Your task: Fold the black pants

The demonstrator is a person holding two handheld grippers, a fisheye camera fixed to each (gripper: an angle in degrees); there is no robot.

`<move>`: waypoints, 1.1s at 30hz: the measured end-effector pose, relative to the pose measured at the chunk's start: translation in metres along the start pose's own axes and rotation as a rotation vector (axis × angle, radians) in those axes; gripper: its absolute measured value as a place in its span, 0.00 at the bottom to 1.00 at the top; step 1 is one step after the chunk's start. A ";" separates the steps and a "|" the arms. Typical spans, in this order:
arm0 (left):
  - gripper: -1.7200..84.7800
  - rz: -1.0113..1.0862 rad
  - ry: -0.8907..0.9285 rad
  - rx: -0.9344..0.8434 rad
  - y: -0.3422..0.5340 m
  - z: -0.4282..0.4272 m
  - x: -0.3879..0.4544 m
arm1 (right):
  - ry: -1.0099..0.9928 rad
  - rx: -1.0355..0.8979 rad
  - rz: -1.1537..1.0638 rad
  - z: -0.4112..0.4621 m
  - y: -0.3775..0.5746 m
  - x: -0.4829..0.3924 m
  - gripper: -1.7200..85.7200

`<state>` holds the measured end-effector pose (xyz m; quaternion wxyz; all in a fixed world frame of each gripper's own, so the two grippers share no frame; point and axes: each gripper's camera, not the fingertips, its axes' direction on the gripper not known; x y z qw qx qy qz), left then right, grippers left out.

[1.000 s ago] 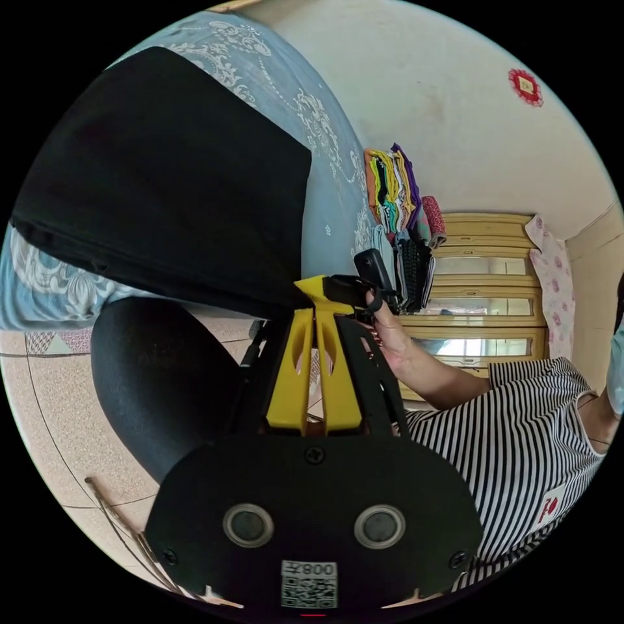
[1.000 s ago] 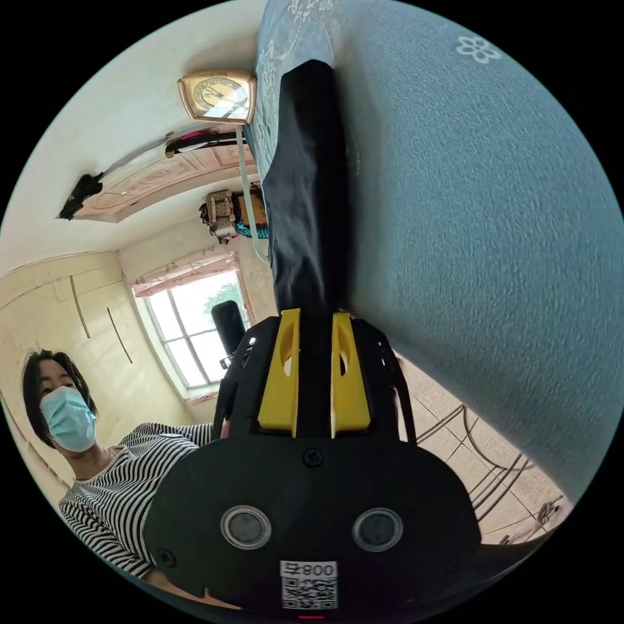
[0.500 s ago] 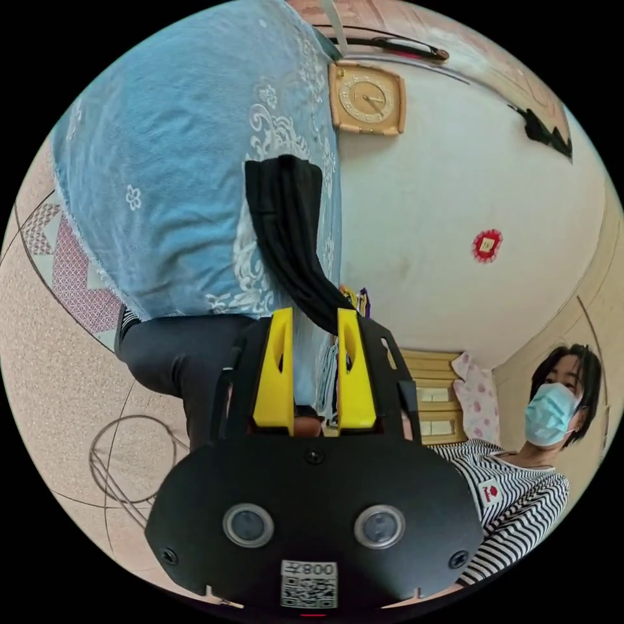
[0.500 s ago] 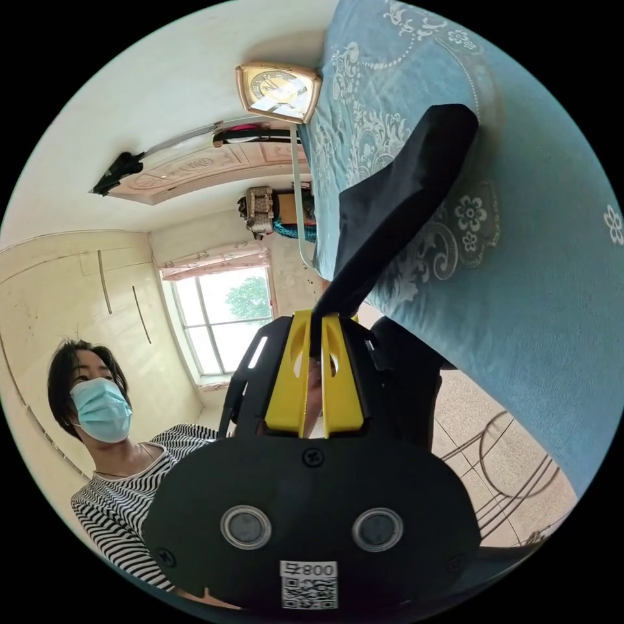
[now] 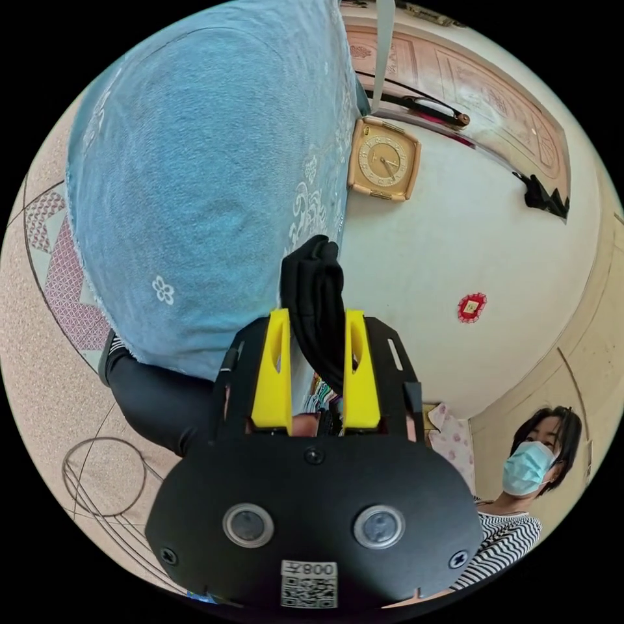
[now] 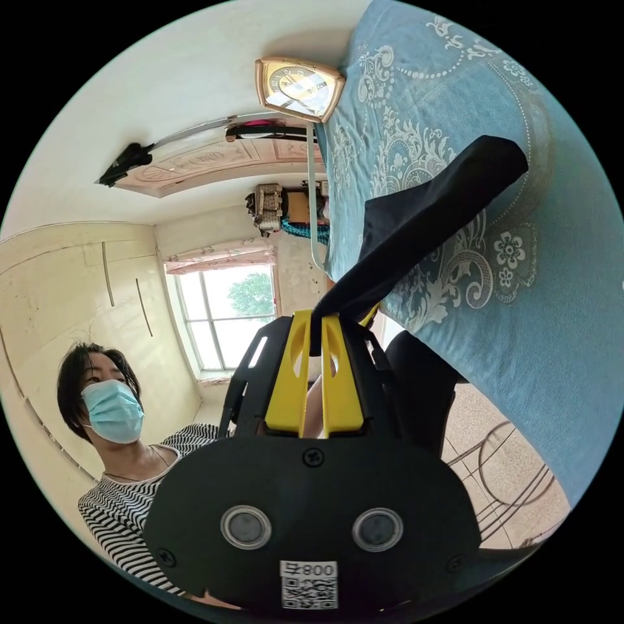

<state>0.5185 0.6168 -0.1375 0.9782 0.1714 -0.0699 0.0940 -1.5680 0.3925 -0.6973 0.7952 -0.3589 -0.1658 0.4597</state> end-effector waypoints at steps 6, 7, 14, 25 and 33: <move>0.11 -0.004 -0.029 -0.023 0.004 0.021 0.036 | 0.016 -0.002 0.011 -0.014 0.024 0.042 0.04; 0.11 -0.002 -0.032 -0.020 0.006 0.025 0.046 | 0.022 -0.004 0.010 -0.015 0.027 0.047 0.04; 0.10 0.104 -0.067 -0.022 0.030 0.051 0.125 | 0.027 0.023 -0.004 -0.049 0.069 0.095 0.04; 0.10 0.260 -0.099 -0.175 0.104 0.125 0.274 | -0.049 0.099 -0.077 -0.123 0.187 0.159 0.03; 0.10 0.384 -0.135 -0.451 0.152 0.281 0.388 | -0.114 0.376 -0.136 -0.240 0.306 0.222 0.03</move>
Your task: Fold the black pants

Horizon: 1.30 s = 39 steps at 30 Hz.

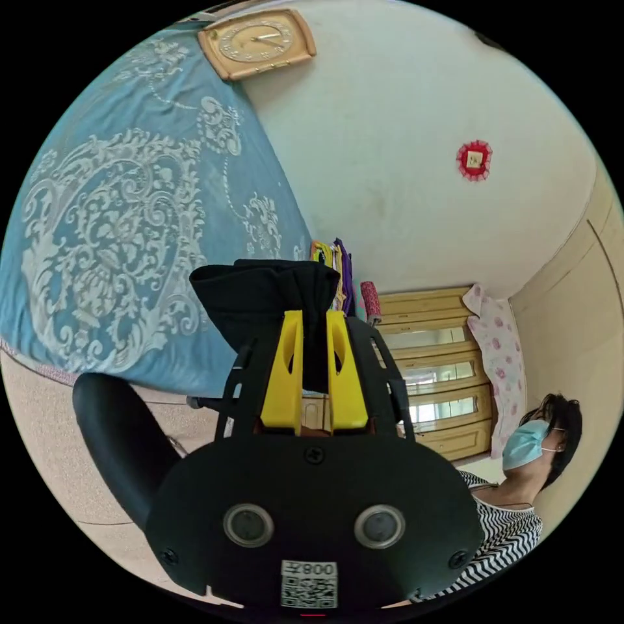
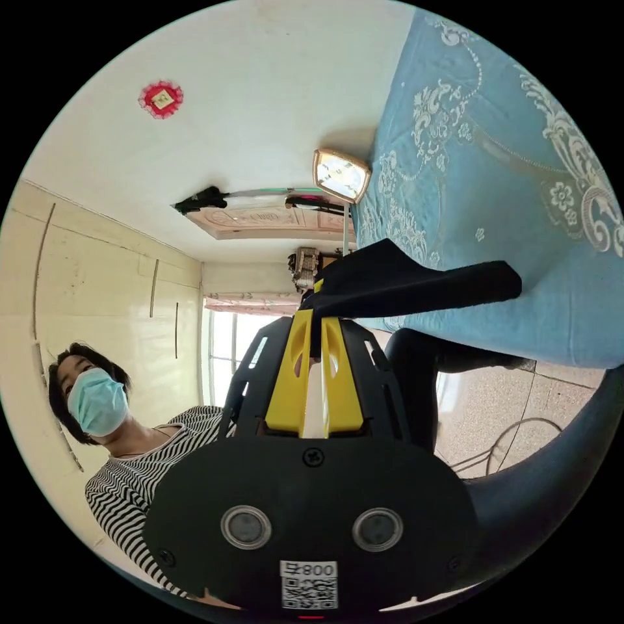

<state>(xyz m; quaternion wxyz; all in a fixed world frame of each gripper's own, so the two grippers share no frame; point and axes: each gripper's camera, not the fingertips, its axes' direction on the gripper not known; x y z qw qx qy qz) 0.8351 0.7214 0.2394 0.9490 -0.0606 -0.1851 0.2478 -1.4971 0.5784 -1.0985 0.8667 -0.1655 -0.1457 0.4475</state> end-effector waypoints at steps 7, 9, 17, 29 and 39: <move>0.09 0.235 0.141 -0.321 -0.080 0.231 0.166 | 0.100 0.343 -0.207 -0.182 0.045 -0.019 0.03; 0.09 0.279 0.192 -0.394 -0.092 0.293 0.207 | 0.166 0.456 -0.265 -0.245 0.065 -0.027 0.03; 0.10 0.363 0.205 -0.647 -0.104 0.516 0.311 | 0.416 0.699 -0.255 -0.371 0.134 0.012 0.04; 0.10 0.282 -0.124 -0.879 -0.113 0.655 0.321 | 0.562 0.583 0.148 -0.414 0.160 0.198 0.04; 0.11 0.300 -0.136 -0.728 -0.118 0.664 0.391 | 0.434 0.682 0.153 -0.475 0.199 0.239 0.05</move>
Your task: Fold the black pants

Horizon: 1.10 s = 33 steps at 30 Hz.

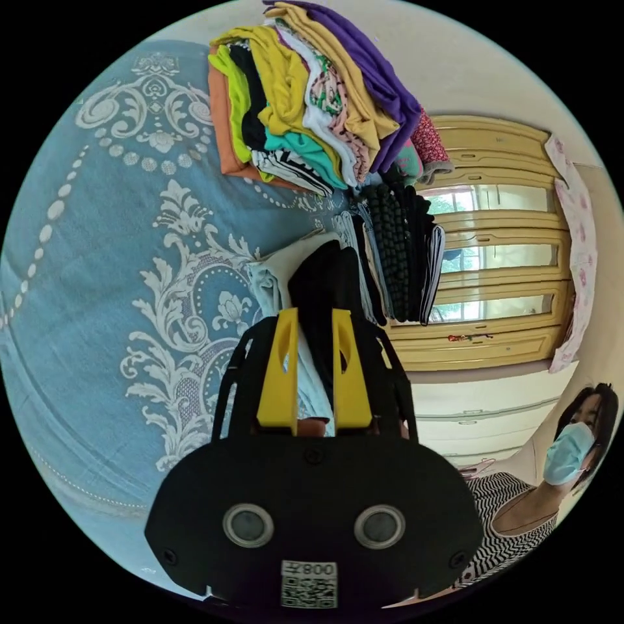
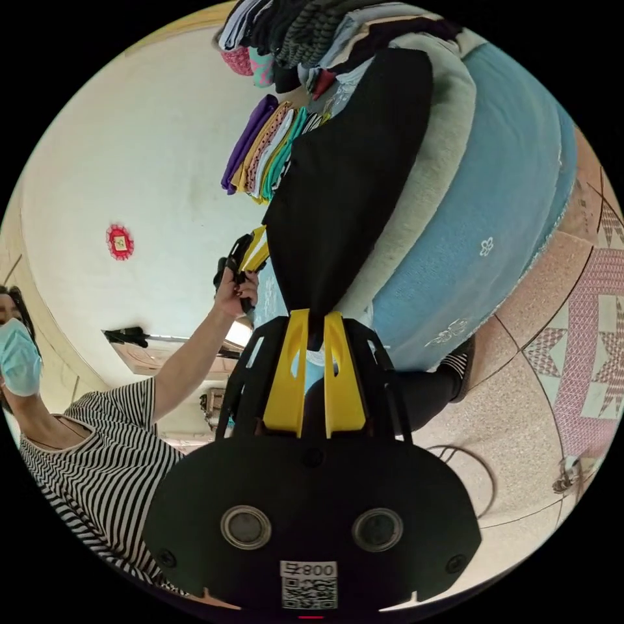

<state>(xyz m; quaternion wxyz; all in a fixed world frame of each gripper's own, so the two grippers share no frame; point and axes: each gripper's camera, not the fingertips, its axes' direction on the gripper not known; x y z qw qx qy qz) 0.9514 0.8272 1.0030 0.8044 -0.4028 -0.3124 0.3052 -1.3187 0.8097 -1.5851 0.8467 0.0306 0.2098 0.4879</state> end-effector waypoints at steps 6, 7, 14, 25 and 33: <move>0.09 0.152 -0.102 0.046 -0.008 -0.004 0.076 | -0.101 0.093 0.118 -0.039 0.006 0.037 0.04; 0.08 0.188 -0.100 0.037 -0.011 0.003 0.090 | -0.097 0.105 0.125 -0.045 0.006 0.039 0.04; 0.03 0.306 -0.318 -0.069 -0.029 0.050 0.143 | 0.195 0.279 -0.116 -0.117 -0.056 -0.008 0.02; 0.02 0.469 -0.511 -0.168 -0.028 0.085 0.186 | 0.848 0.218 -0.294 -0.100 -0.142 -0.042 0.02; 0.02 0.531 -0.509 -0.129 -0.013 0.082 0.208 | 0.775 0.269 -0.283 -0.139 -0.158 -0.056 0.02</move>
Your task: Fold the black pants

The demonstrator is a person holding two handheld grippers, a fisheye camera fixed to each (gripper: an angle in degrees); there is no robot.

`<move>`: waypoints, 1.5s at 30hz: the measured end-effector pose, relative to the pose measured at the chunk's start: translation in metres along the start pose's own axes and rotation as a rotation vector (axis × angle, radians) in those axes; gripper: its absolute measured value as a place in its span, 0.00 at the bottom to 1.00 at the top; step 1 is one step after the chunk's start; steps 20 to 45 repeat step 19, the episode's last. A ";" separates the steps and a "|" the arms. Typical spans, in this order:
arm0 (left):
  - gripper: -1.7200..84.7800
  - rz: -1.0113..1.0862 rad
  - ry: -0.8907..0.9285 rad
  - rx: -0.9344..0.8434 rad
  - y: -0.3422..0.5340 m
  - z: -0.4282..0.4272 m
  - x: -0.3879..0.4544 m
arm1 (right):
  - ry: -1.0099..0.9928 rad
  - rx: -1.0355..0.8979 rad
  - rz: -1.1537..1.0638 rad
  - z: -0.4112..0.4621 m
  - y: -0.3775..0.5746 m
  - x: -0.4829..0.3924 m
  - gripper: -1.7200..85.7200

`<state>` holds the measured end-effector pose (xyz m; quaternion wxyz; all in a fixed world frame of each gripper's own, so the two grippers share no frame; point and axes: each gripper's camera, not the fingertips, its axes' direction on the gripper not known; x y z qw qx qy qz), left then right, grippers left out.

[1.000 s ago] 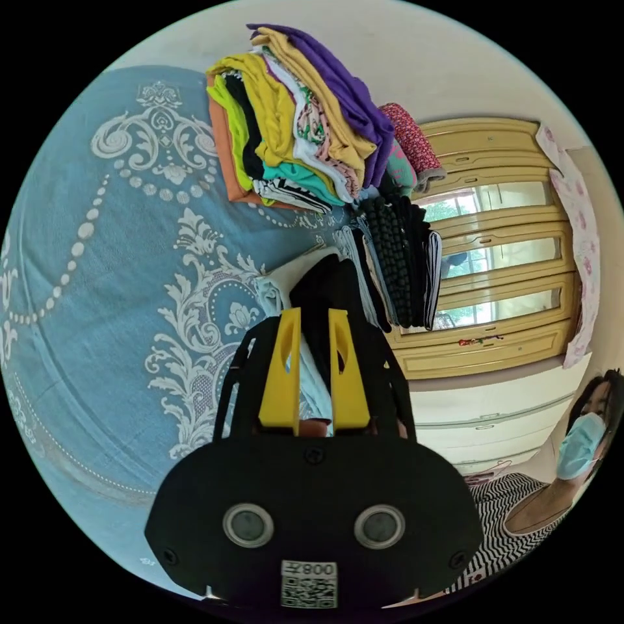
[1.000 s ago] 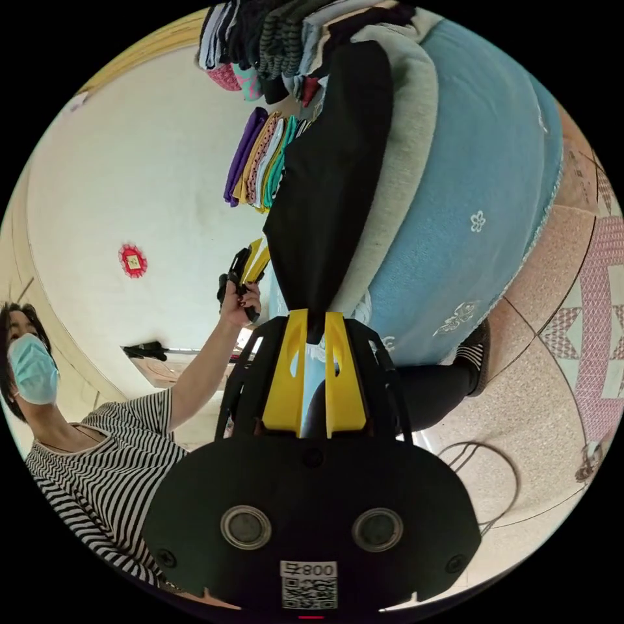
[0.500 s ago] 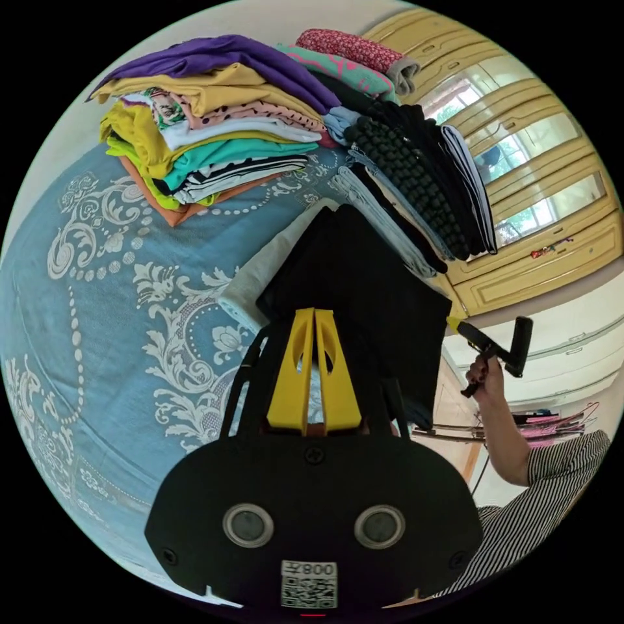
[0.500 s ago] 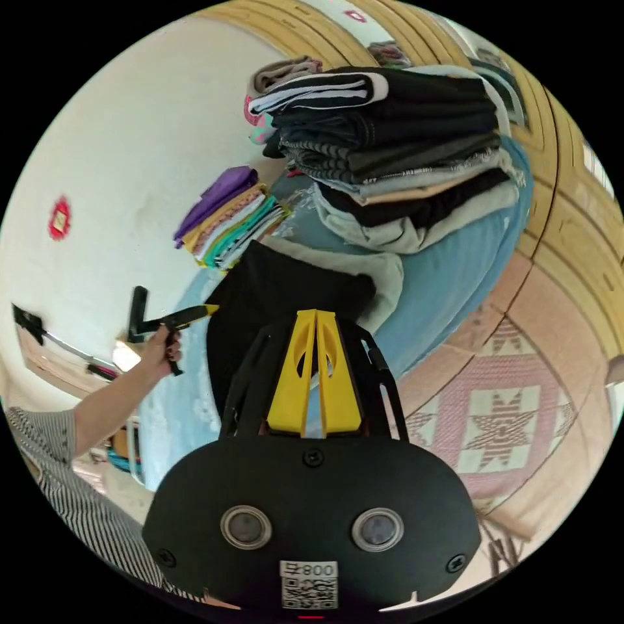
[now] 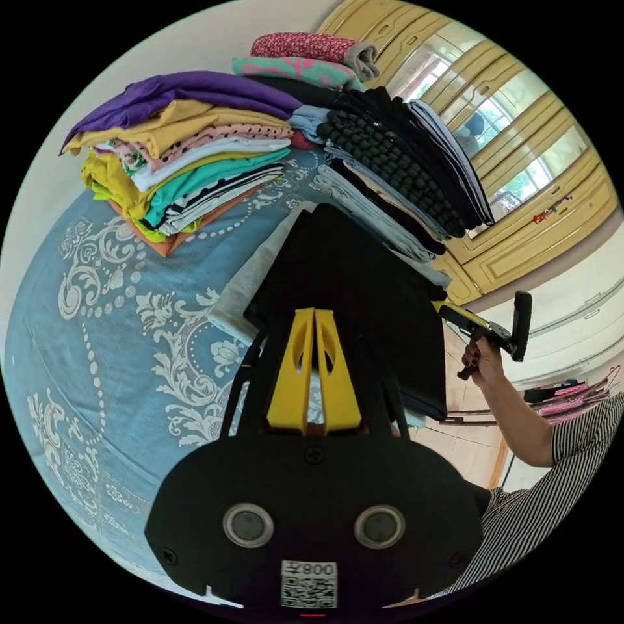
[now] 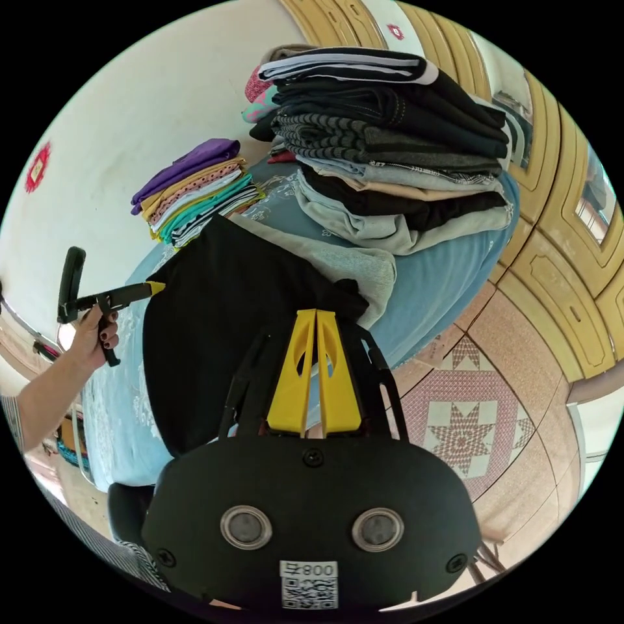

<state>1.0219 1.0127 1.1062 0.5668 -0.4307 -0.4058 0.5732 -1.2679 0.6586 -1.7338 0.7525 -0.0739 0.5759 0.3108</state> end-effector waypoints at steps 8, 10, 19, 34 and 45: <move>0.02 -0.038 0.037 -0.028 0.026 0.005 -0.004 | -0.023 0.051 -0.031 -0.056 -0.031 -0.001 0.02; 0.03 -0.016 0.101 0.059 0.039 -0.010 -0.004 | -0.039 0.130 -0.074 -0.083 -0.047 -0.005 0.03; 0.09 -0.023 0.465 0.152 0.131 -0.017 -0.019 | 0.159 0.362 -0.347 -0.177 -0.191 -0.037 0.11; 0.09 -0.023 0.465 0.152 0.131 -0.017 -0.019 | 0.159 0.362 -0.347 -0.177 -0.191 -0.037 0.11; 0.09 -0.023 0.465 0.152 0.131 -0.017 -0.019 | 0.159 0.362 -0.347 -0.177 -0.191 -0.037 0.11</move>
